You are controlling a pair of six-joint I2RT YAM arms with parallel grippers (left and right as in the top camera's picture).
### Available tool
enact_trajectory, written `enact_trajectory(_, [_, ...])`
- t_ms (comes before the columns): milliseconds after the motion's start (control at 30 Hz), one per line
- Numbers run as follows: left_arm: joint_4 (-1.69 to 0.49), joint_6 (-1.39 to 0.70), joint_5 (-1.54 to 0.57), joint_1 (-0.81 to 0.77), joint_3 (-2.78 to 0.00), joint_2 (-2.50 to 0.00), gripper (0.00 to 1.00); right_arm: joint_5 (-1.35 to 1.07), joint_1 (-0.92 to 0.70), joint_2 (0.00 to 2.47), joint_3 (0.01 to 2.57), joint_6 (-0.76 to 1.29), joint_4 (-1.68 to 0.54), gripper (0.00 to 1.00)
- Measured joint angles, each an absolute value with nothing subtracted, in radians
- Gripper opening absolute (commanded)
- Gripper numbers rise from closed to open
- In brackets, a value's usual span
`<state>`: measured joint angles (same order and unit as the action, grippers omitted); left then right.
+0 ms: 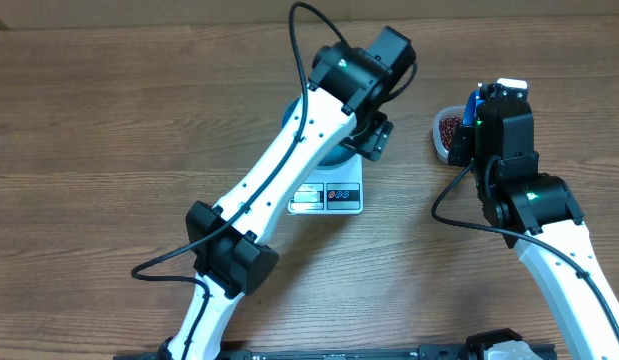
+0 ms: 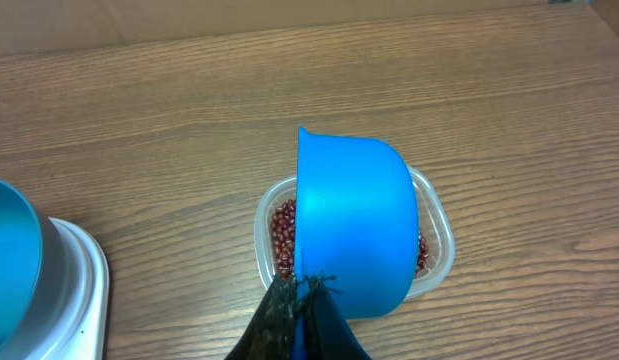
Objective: Scoop item into bowl and weigh 150g on scale
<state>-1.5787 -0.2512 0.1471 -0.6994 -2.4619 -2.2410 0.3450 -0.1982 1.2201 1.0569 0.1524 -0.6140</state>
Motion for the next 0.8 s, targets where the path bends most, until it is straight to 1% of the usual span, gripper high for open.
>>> enact_trajectory(200, [-1.570,-0.253,0.152,-0.701,-2.462,-2.241,0.88,0.345,-0.198,1.220,1.057,0.153,-0.615,0.04])
enact_trajectory(467, [-1.547,-0.259,0.150,-0.701,-2.459,-2.241,0.91,0.345,-0.198,1.220,1.057,0.153,-0.614,0.04])
enact_trajectory(800, [-1.518,-0.281,0.146,-0.701,-2.372,-2.241,0.91,0.345,-0.198,1.220,1.057,0.152,-0.614,0.04])
